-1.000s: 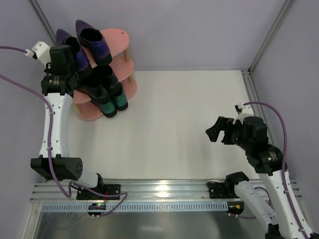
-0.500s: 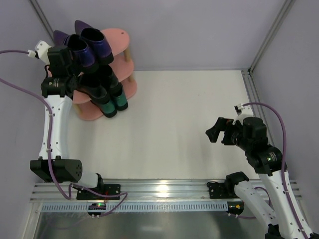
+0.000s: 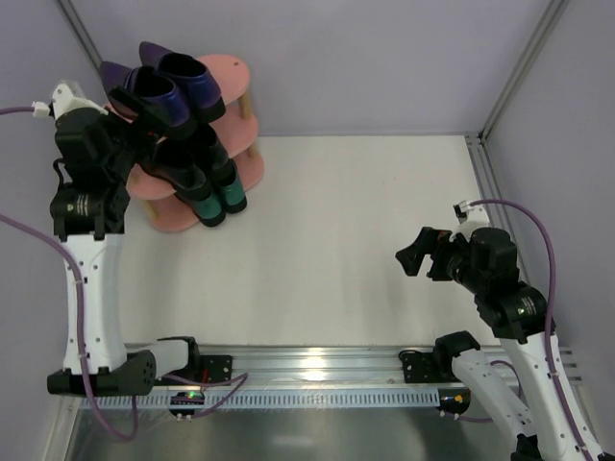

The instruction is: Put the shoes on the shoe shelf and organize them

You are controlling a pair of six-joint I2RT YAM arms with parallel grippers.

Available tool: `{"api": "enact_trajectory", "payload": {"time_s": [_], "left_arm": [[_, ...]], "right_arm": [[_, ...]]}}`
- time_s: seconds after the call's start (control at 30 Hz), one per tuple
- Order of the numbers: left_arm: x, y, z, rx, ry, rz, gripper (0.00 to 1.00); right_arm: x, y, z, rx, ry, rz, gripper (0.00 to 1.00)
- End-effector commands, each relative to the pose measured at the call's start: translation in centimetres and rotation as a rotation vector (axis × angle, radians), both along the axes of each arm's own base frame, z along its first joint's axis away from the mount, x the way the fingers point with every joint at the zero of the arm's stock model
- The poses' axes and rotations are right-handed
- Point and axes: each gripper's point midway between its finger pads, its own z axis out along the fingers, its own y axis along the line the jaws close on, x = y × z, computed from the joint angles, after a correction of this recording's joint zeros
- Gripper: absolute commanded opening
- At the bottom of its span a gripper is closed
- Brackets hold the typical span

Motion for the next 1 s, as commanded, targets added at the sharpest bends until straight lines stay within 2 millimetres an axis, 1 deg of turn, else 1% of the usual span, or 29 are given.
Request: {"api": "enact_trajectory", "payload": {"time_s": [0.0,0.03,0.07,0.13,0.17,0.2,0.27,0.3,0.37,0.4,0.47,0.5,0.53,0.57,0.6,0.63,0.7,0.73,0.8,0.83,0.87,0.93,0.97], "left_arm": [[-4.3,-4.1,2.8,-0.010,-0.103,-0.229,1.00],[-5.0,-4.6,2.7,-0.011,-0.107,-0.257,1.00],[-6.2,-5.3,2.0,-0.006,-0.098,-0.301,1.00],[-7.6,-5.8,1.0,-0.005,-0.087,-0.330,1.00],[-8.0,-6.0,-0.6,-0.007,-0.052,-0.341,1.00],[-9.5,-6.2,-0.5,0.000,-0.071,-0.356,1.00],[-10.8,-6.5,-1.6,0.005,-0.055,-0.373,1.00],[-11.9,-6.9,-2.9,0.004,-0.035,-0.397,1.00],[-13.1,-7.3,-4.2,0.006,-0.010,-0.425,1.00],[-14.3,-7.4,-5.4,0.007,0.015,-0.436,1.00],[-15.3,-7.4,-6.8,0.019,0.043,-0.440,1.00],[-15.8,-7.3,-8.5,0.018,0.086,-0.440,1.00],[-16.5,-7.1,-8.7,0.043,0.073,-0.434,1.00],[-17.0,-7.0,-9.3,0.048,0.082,-0.431,1.00],[-17.2,-6.9,-10.0,0.054,0.094,-0.429,1.00],[-17.8,-6.8,-11.0,0.065,0.114,-0.429,1.00],[-18.2,-6.9,-11.9,0.064,0.132,-0.433,1.00],[-18.5,-7.0,-12.7,0.059,0.153,-0.441,1.00],[-18.8,-7.2,-12.9,0.037,0.147,-0.442,1.00],[-18.8,-7.1,-13.2,0.016,0.152,-0.429,1.00],[-18.6,-7.1,-13.1,-0.053,0.140,-0.393,1.00],[-18.4,-8.1,-12.8,-0.098,0.105,-0.432,1.00],[-18.4,-8.7,-12.4,-0.114,0.076,-0.467,1.00]], "right_arm": [[0.2,1.1,2.3,0.065,-0.074,0.034,0.97],[0.1,1.2,2.6,0.075,-0.078,0.039,0.97],[0.0,1.3,2.6,0.086,-0.075,0.040,0.97],[0.0,1.6,3.0,0.105,-0.083,0.044,0.97],[-0.2,1.7,3.2,0.116,-0.085,0.051,0.97],[-0.4,1.7,3.5,0.121,-0.096,0.052,0.97],[-0.6,1.9,3.8,0.137,-0.102,0.057,0.97],[-1.0,2.1,4.1,0.151,-0.109,0.069,0.97],[-1.4,2.4,4.5,0.175,-0.120,0.087,0.97],[-1.8,2.9,4.7,0.194,-0.122,0.116,0.97],[-2.2,3.4,4.9,0.228,-0.119,0.133,0.97],[-2.3,3.6,4.9,0.243,-0.119,0.144,0.97],[-2.5,3.7,4.9,0.257,-0.120,0.144,0.97],[-2.6,3.9,4.8,0.274,-0.117,0.151,0.97],[-2.5,4.2,4.3,0.286,-0.113,0.158,0.97],[-2.7,4.3,4.2,0.297,-0.122,0.163,0.97],[-2.4,4.3,3.8,0.306,-0.127,0.158,0.97],[-2.3,4.3,3.2,0.304,-0.117,0.150,0.97],[-2.0,4.3,3.2,0.313,-0.125,0.145,0.97],[-1.9,4.3,2.8,0.315,-0.117,0.141,0.97],[-1.8,4.4,2.7,0.316,-0.118,0.140,0.97],[-1.3,4.5,2.8,0.326,-0.122,0.138,0.97],[-1.3,4.7,3.0,0.329,-0.126,0.147,0.97]]}}
